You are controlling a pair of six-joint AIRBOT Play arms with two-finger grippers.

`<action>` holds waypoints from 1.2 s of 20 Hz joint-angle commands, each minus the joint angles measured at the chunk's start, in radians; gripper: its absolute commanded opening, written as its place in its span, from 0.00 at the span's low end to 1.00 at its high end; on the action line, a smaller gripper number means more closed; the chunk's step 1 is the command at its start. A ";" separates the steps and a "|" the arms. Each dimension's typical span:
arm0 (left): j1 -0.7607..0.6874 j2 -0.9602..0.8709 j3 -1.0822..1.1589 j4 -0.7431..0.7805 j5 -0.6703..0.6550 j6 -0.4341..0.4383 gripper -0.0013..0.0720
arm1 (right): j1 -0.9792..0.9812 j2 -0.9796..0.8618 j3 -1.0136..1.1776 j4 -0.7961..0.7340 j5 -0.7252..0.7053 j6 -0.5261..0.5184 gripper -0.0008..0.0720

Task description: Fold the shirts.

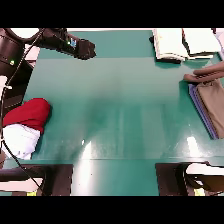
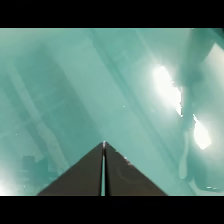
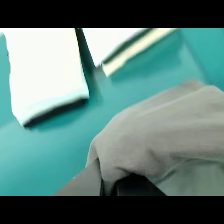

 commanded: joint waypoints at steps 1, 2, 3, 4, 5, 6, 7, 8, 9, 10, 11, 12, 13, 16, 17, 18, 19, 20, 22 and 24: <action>0.000 -0.001 0.000 0.000 -0.003 -0.002 0.05 | -0.024 0.000 0.109 0.003 0.051 -0.008 0.03; 0.000 -0.001 0.000 0.000 -0.003 -0.002 0.05 | -0.033 0.000 0.124 0.002 0.077 -0.008 0.03; 0.000 -0.001 0.000 0.000 -0.003 -0.001 0.05 | -0.048 0.000 0.131 0.001 0.109 -0.013 0.03; 0.000 0.000 0.000 0.000 -0.004 -0.001 0.05 | -0.065 0.002 0.130 -0.002 0.143 -0.021 0.03; 0.000 -0.001 0.000 0.000 -0.004 -0.001 0.05 | -0.081 0.006 0.120 -0.033 0.179 -0.027 0.03; 0.000 -0.001 0.000 0.000 -0.005 -0.001 0.05 | -0.092 0.018 0.097 -0.080 0.203 -0.027 0.03; 0.000 -0.001 0.000 0.000 -0.004 -0.001 0.05 | -0.104 0.039 0.057 -0.138 0.216 -0.027 0.03; 0.000 0.000 0.000 0.000 -0.005 -0.001 0.05 | -0.117 0.068 0.007 -0.186 0.220 -0.030 0.03; 0.000 0.000 0.000 0.000 -0.006 0.000 0.05 | -0.133 0.104 -0.055 -0.232 0.222 -0.043 0.03; 0.000 -0.001 0.000 0.000 -0.008 0.000 0.05 | -0.150 0.139 -0.117 -0.272 0.223 -0.048 0.03; 0.000 -0.001 0.000 0.000 -0.008 0.007 0.05 | -0.169 0.176 -0.183 -0.319 0.226 -0.052 0.03; 0.000 0.000 0.000 0.000 -0.008 0.007 0.05 | -0.187 0.208 -0.242 -0.362 0.231 -0.053 0.03; 0.000 0.000 0.000 0.000 -0.008 0.007 0.05 | -0.208 0.240 -0.303 -0.397 0.233 -0.053 0.03; 0.000 0.000 0.000 0.000 -0.008 0.008 0.05 | -0.270 0.304 -0.441 -0.444 0.226 -0.053 0.42; 0.000 -0.001 0.000 0.000 -0.008 0.008 0.05 | -0.292 0.317 -0.473 -0.441 0.222 -0.052 0.59; 0.000 -0.001 0.000 0.000 -0.008 0.008 0.05 | -0.311 0.324 -0.489 -0.438 0.225 -0.052 0.70; 0.000 -0.001 0.000 0.000 -0.007 0.008 0.05 | -0.319 0.327 -0.485 -0.425 0.228 -0.052 0.74; 0.000 -0.001 0.000 0.000 -0.007 0.008 0.05 | -0.317 0.327 -0.467 -0.387 0.230 -0.051 0.74; 0.000 -0.001 0.000 0.000 -0.008 0.008 0.05 | -0.285 0.327 -0.417 -0.261 0.220 -0.051 0.74; 0.000 -0.001 0.000 0.000 -0.006 0.007 0.05 | -0.193 0.327 -0.366 -0.150 0.210 -0.051 0.74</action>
